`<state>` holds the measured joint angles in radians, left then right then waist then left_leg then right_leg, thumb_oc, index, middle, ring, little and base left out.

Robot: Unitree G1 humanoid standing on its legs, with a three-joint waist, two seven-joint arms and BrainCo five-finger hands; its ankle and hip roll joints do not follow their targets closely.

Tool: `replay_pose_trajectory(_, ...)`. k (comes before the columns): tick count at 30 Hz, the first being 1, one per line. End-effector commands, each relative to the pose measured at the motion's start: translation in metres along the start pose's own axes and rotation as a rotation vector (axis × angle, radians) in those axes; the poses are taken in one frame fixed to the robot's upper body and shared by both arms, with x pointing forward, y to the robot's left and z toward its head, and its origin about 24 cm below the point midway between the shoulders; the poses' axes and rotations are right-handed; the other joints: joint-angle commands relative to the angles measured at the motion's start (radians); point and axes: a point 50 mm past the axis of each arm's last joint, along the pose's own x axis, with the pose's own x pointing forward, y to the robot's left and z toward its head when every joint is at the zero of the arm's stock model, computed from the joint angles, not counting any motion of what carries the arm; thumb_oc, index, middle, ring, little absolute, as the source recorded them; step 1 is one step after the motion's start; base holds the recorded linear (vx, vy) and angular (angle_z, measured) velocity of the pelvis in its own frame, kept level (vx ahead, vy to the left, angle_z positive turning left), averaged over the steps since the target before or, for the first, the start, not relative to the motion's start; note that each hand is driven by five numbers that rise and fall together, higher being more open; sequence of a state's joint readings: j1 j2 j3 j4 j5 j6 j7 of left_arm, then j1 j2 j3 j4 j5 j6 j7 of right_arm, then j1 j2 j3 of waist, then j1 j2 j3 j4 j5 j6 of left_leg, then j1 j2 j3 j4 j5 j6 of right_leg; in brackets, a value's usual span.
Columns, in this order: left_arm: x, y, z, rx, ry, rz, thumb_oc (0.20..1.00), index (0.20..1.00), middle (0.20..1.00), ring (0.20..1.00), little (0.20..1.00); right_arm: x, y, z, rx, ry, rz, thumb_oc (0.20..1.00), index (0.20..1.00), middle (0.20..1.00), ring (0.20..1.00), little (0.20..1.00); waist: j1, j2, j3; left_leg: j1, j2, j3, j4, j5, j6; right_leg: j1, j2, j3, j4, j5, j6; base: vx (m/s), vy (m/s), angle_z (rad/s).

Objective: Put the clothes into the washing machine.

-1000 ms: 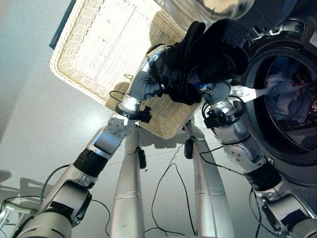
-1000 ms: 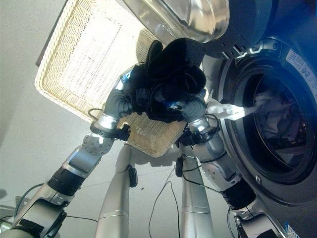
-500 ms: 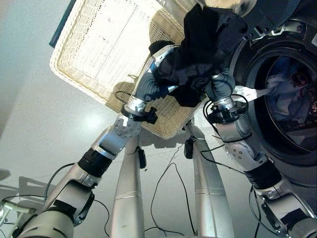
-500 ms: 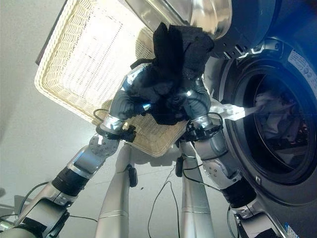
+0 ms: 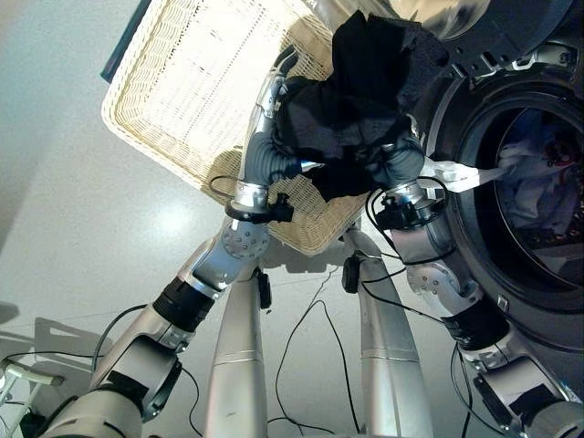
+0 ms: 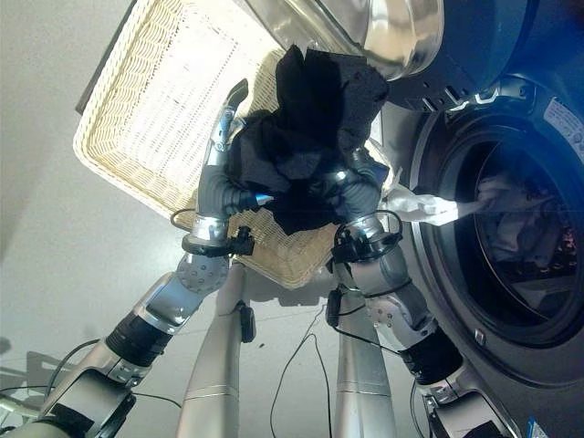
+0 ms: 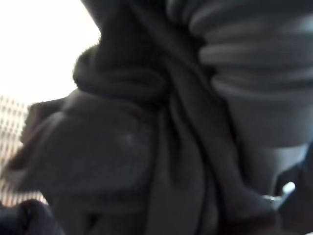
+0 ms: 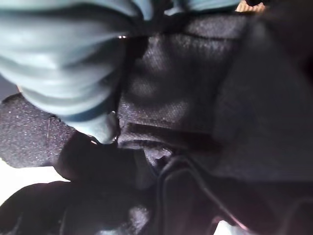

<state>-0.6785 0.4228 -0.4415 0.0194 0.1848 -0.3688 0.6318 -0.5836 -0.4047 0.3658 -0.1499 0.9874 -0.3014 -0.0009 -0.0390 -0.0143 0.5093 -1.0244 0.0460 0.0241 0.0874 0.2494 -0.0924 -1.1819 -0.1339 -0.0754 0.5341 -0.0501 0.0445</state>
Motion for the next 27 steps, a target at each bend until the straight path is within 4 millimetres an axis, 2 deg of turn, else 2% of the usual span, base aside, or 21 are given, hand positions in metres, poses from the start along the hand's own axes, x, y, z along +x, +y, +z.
replay_pose_trajectory(1,0.014,0.01,0.027,-0.032,-0.151,0.098,1.0,1.0,1.0,1.0,1.0,0.003,0.029,0.018,0.102,-0.118,0.172,0.2,0.2,0.2,0.2,0.2,-0.014,0.004,0.011,-0.028,-0.048,0.033,0.14,-0.102,-0.017,0.097,0.038,-0.052,-0.317,0.268,0.118,0.0,0.0,0.0)
replay_pose_trajectory(10,0.014,0.013,0.026,-0.032,-0.163,0.109,1.0,1.0,1.0,1.0,1.0,0.001,0.02,0.014,0.376,-0.126,0.159,0.2,0.2,0.2,0.2,0.2,-0.012,0.003,0.011,-0.014,-0.046,0.033,0.13,-0.098,-0.018,0.108,0.038,-0.056,-0.323,0.27,0.119,0.0,0.0,0.0)
replay_pose_trajectory(14,0.014,0.021,0.019,-0.033,-0.145,0.137,1.0,1.0,1.0,1.0,1.0,0.001,0.01,0.018,0.506,-0.175,0.159,0.2,0.2,0.2,0.2,0.2,-0.011,0.001,0.011,-0.011,-0.044,0.033,0.13,-0.098,-0.021,0.11,0.035,-0.057,-0.322,0.273,0.12,0.0,0.0,0.0)
replay_pose_trajectory(18,0.013,0.028,0.015,-0.032,-0.14,0.178,1.0,1.0,1.0,1.0,1.0,0.0,0.003,0.022,0.554,-0.219,0.158,0.2,0.2,0.2,0.2,0.2,-0.009,0.002,0.011,-0.008,-0.043,0.031,0.128,-0.099,-0.023,0.114,0.033,-0.059,-0.324,0.274,0.12,0.0,0.0,0.0)
replay_pose_trajectory(24,0.011,0.049,0.001,0.043,-0.118,0.268,1.0,1.0,1.0,1.0,1.0,-0.005,-0.02,0.025,0.545,-0.223,0.15,0.2,0.2,0.2,0.2,0.2,-0.01,-0.005,0.011,-0.004,-0.038,0.024,0.137,-0.104,-0.03,0.119,0.029,-0.06,-0.321,0.276,0.122,0.0,0.0,0.0)
replay_pose_trajectory(27,0.012,0.062,-0.01,0.082,-0.097,0.315,1.0,1.0,1.0,1.0,1.0,-0.009,-0.047,0.025,0.533,-0.191,0.091,0.2,0.2,0.2,0.2,0.2,-0.01,-0.006,0.011,-0.001,-0.035,0.022,0.142,-0.109,-0.036,0.124,0.028,-0.063,-0.321,0.275,0.123,0.0,0.0,0.0)
